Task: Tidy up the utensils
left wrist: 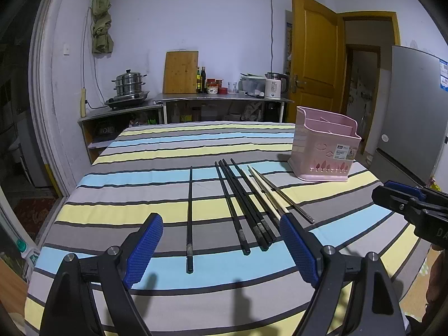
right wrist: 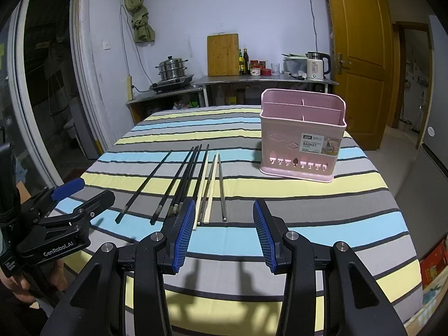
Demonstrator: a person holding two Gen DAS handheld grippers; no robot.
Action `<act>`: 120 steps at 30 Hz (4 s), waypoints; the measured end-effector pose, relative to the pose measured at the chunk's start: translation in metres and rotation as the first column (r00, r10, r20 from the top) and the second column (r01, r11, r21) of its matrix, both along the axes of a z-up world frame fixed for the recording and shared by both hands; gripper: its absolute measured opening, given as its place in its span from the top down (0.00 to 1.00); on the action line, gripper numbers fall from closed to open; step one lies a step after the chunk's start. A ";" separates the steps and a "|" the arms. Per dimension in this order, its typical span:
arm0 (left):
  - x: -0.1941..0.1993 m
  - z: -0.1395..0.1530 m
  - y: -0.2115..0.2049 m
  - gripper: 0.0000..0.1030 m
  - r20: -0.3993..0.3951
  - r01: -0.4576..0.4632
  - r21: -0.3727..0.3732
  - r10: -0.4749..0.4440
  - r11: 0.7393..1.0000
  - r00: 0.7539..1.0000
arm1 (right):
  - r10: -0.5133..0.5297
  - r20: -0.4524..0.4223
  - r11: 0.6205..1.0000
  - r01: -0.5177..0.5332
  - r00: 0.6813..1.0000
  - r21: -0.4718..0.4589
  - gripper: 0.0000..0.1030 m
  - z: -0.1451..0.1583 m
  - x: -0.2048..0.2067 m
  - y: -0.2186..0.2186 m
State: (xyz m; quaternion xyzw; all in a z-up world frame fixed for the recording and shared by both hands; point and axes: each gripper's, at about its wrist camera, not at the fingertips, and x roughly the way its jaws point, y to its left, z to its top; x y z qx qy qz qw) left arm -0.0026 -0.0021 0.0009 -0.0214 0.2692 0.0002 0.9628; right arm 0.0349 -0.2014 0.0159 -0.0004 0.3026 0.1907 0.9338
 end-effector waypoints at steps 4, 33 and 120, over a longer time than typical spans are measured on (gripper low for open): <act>0.001 0.000 0.000 0.17 -0.001 0.001 0.000 -0.001 1.000 1.000 | -0.001 0.001 1.000 0.001 1.000 0.000 0.57 0.000 0.000 0.000; 0.002 0.000 -0.006 0.17 0.001 0.007 0.000 -0.007 1.000 1.000 | -0.003 -0.002 1.000 0.003 1.000 0.001 0.57 0.000 0.001 -0.001; 0.215 -0.070 0.055 0.66 -0.413 0.042 0.019 -0.030 0.999 0.910 | 0.081 -0.293 0.971 -0.143 0.953 -0.194 0.87 -0.083 0.201 0.093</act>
